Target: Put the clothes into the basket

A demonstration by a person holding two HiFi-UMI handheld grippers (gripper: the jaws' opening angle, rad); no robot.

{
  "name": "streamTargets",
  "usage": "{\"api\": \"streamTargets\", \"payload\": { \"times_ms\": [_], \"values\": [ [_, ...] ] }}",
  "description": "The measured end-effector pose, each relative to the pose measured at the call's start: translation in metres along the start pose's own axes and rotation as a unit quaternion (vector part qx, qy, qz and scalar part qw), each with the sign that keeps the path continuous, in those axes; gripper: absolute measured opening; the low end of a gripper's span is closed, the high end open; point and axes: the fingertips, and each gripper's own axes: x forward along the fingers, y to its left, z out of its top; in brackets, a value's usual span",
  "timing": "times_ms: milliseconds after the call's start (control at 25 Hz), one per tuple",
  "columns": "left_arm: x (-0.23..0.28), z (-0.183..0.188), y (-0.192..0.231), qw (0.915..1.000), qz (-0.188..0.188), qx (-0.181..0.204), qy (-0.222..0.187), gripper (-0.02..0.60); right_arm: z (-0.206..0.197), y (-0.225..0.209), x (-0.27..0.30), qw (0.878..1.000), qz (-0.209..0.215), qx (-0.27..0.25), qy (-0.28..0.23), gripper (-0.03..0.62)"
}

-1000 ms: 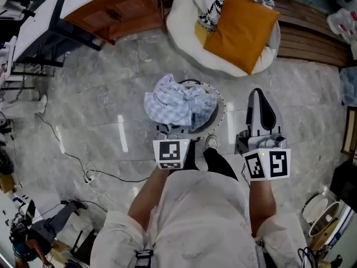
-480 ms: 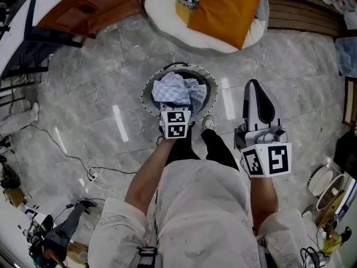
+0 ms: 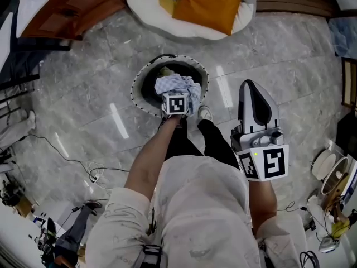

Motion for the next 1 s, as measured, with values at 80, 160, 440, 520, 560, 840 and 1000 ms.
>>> {"api": "streamTargets", "payload": {
  "times_ms": [80,160,440,520,560,840,1000],
  "values": [
    [0.005,-0.001,-0.003,0.9999,0.0,-0.008,0.007,0.15,-0.005,-0.003,-0.004,1.0,-0.003,0.001,0.002,-0.012],
    [0.007,-0.001,-0.007,0.9999,0.0,-0.007,0.013,0.152,-0.008,-0.005,-0.008,1.0,-0.006,0.001,0.004,-0.012],
    [0.013,0.005,-0.02,0.9997,-0.017,0.0,0.019,0.216,-0.007,-0.012,-0.012,1.0,-0.013,-0.004,0.006,-0.012],
    [0.016,0.001,-0.026,0.9987,-0.035,0.006,0.036,0.268,-0.008,-0.014,-0.012,1.0,-0.015,-0.004,0.006,-0.012],
    [0.017,-0.001,-0.029,0.9982,-0.041,0.01,0.042,0.283,-0.008,-0.014,-0.012,1.0,-0.014,-0.003,0.007,-0.012],
    [0.011,-0.014,-0.04,0.9963,-0.056,0.049,0.043,0.308,-0.011,-0.016,-0.012,1.0,-0.01,-0.002,0.007,-0.012],
    [0.001,-0.023,-0.039,0.997,-0.053,0.047,0.032,0.308,-0.009,-0.013,-0.013,1.0,-0.002,-0.002,0.0,-0.012]
  ]
}}
